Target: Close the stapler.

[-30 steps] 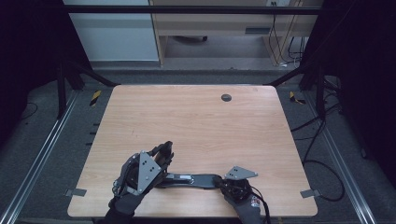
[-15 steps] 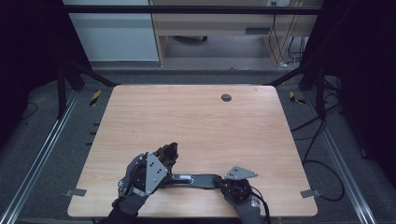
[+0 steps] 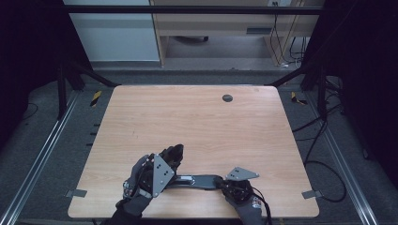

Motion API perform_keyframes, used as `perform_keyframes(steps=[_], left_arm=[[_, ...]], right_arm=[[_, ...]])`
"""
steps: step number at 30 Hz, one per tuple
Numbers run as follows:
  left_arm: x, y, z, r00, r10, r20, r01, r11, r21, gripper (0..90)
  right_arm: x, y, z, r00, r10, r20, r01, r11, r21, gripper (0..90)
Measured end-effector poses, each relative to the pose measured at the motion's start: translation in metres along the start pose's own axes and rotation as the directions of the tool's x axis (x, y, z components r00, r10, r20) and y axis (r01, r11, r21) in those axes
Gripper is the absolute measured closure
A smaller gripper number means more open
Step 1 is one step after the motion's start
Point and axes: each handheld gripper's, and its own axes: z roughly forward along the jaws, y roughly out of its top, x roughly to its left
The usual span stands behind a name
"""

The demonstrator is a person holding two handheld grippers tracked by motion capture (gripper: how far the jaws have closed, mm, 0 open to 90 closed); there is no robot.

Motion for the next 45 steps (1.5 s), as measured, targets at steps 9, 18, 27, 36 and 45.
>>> perform_keyframes(steps=[9,18,27,36,45], left_arm=[[-0.014,0.003,0.008,0.9981,0.061,-0.009,-0.061,0.998,0.016,57.2],[-0.02,0.004,0.011,0.9966,0.081,-0.011,-0.081,0.9964,0.024,57.0],[-0.025,0.005,0.014,0.9949,0.1,-0.012,-0.1,0.9947,0.027,56.8],[-0.031,0.005,0.018,0.9919,0.126,-0.017,-0.125,0.9916,0.034,56.8],[-0.037,0.005,0.021,0.9873,0.158,-0.016,-0.157,0.9866,0.042,56.5]], right_arm=[[0.0,0.0,0.0,1.0,0.001,-0.002,-0.001,1.0,0.001,90.0],[0.0,0.0,0.0,1.0,0.001,-0.004,-0.001,1.0,0.0,90.0],[0.001,0.0,0.001,0.9999,-0.007,-0.007,0.007,1.0,-0.004,90.0],[0.001,0.0,0.001,1.0,-0.007,-0.007,0.007,1.0,-0.004,90.0],[0.001,0.0,0.001,0.9999,-0.008,-0.009,0.008,1.0,-0.005,90.0]])
